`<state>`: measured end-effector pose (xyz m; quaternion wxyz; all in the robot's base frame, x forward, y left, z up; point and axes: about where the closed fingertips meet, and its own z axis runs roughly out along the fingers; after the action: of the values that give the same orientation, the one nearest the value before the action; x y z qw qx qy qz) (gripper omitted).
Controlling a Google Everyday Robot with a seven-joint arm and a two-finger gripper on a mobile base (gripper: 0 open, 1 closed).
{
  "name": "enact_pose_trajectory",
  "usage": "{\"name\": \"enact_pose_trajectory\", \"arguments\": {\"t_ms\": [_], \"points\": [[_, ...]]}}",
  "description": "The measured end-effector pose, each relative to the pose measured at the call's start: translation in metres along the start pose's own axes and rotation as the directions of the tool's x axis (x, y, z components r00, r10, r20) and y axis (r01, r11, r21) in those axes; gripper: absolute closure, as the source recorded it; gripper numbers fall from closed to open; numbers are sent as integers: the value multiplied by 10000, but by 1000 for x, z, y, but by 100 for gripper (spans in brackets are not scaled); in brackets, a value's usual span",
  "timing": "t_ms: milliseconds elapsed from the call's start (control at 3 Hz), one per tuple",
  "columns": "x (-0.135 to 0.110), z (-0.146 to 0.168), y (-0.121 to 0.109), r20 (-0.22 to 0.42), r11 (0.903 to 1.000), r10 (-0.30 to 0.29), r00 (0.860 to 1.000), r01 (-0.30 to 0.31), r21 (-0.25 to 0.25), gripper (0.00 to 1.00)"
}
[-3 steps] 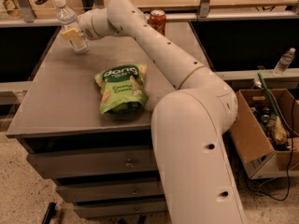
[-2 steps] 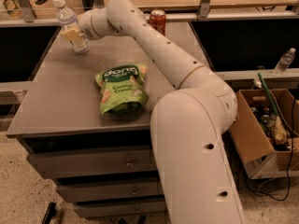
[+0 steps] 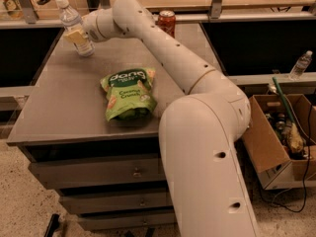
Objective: Knock blue plastic bottle over
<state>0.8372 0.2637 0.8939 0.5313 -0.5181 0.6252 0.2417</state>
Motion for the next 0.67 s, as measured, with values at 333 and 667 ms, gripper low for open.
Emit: {"name": "enact_pose_trajectory", "arguments": {"t_ms": [333, 667], "points": [[0, 0, 0, -1, 10000, -1, 10000, 1, -1, 100], [-4, -4, 5, -426, 9936, -1070, 9933, 1052, -404, 100]]}}
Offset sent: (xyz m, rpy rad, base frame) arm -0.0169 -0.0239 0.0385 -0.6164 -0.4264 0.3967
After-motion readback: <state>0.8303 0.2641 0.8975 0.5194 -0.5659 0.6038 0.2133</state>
